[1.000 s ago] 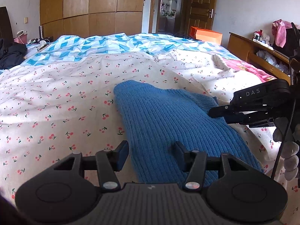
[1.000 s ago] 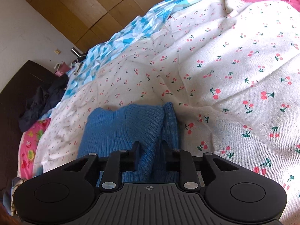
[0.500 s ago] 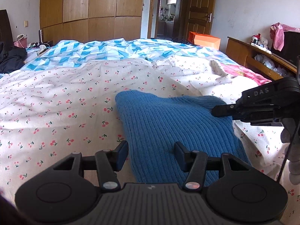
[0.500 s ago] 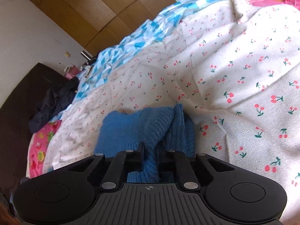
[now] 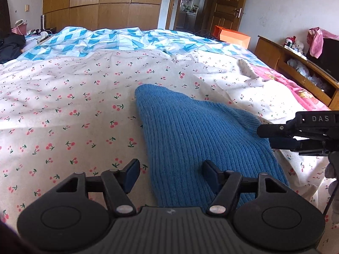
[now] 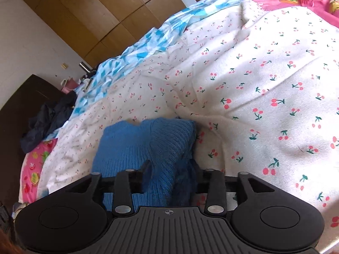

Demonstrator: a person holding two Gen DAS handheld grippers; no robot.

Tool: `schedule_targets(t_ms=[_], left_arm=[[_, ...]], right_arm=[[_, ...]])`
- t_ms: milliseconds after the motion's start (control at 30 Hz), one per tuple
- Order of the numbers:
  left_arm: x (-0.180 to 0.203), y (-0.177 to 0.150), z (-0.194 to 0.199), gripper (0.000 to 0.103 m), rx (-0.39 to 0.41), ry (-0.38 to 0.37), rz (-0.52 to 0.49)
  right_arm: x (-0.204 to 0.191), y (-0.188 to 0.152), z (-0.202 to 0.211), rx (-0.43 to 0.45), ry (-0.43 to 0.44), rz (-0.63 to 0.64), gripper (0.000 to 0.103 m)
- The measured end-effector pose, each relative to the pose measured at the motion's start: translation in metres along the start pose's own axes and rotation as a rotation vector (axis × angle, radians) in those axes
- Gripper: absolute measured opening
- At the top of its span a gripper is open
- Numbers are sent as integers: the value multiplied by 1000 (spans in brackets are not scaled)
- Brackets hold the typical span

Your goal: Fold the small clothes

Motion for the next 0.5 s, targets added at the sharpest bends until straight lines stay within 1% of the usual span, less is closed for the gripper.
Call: schedule_targets(t_ms=[33, 100, 167, 200, 267, 333, 367, 400, 467, 500], left_arm=[[0, 0, -3, 70, -5, -5, 1], [1, -1, -10, 70, -19, -20, 9], [1, -2, -15, 71, -29, -36, 27], [0, -2, -15, 71, -33, -46, 41], [-1, -2, -14, 71, -32, -70, 50], [-1, 0, -15, 71, -28, -78, 28], [0, 1, -17, 73, -26, -86, 24], [1, 1, -22, 78, -32, -96, 28], [0, -1, -35, 83, -58, -122, 59], [-1, -3, -38, 79, -67, -139, 87]], right_arm=[[2, -2, 3, -1, 0, -2, 56], [5, -7, 0, -24, 1, -7, 59], [9, -13, -11, -67, -12, -14, 59], [10, -15, -16, -79, -5, -20, 59], [10, -17, -22, -106, 36, -57, 61], [7, -16, -21, -127, 69, -61, 61], [8, -16, -21, -129, 75, -57, 60], [9, -16, -23, -135, 81, -63, 61], [11, -16, -32, -149, 92, -86, 60], [11, -17, -36, -150, 93, -98, 59]])
Point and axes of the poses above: each gripper's, at about its wrist camera, not at the fingertips, and z roughly against the way its jaws point, x to its right, y to its top, the point moved 7 cm from there along -z, roughly the way its jaws point, and after that the axes turned 15 degrees about -z, right-handed, at the moved point
